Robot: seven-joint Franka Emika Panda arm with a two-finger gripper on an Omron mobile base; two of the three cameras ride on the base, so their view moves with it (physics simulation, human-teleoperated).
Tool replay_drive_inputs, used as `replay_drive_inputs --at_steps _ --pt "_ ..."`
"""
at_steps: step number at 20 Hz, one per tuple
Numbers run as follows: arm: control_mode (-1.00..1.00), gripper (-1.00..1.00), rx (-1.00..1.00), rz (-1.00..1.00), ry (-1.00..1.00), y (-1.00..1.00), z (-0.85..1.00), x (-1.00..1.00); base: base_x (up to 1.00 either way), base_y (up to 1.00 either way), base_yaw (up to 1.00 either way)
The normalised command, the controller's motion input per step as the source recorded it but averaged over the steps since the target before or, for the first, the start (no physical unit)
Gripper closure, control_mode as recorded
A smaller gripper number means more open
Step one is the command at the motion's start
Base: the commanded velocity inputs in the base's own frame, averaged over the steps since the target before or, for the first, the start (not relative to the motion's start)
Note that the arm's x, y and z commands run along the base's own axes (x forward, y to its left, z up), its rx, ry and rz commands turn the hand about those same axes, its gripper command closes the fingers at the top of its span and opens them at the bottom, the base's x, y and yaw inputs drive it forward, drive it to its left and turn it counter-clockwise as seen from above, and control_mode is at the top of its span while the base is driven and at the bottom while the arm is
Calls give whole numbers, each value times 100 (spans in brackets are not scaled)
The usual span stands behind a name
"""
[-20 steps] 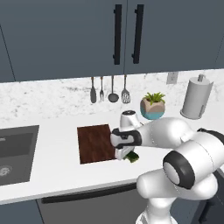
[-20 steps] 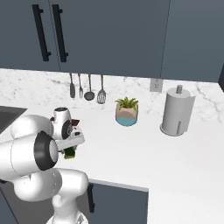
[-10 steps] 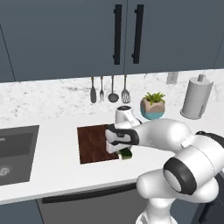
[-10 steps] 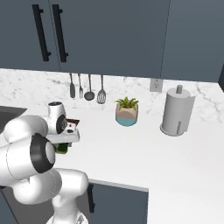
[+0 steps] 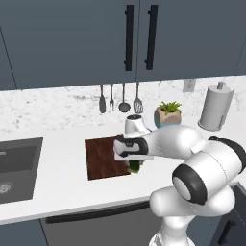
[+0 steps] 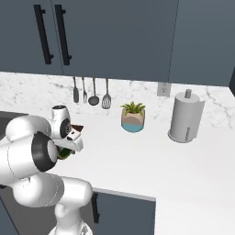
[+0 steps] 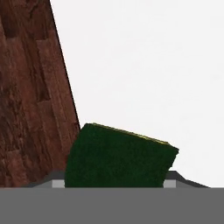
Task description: Pick up the sponge from the counter and clean the cutting board by briefly scrubbing or pressing down on the cutting board. Once finished, release the sponge.
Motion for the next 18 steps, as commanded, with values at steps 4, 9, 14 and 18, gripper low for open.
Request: replay_drive_inputs --at_steps 4,9,14,18 --pt "-100 100 0 -55 0 0 0 18 0 0 0" --pt "-100 100 0 -61 3 3 -2 14 0 0 0" --pt "-100 100 3 -50 6 5 -20 16 0 0 0" --pt "-100 100 15 -28 0 0 -39 10 0 0 0"
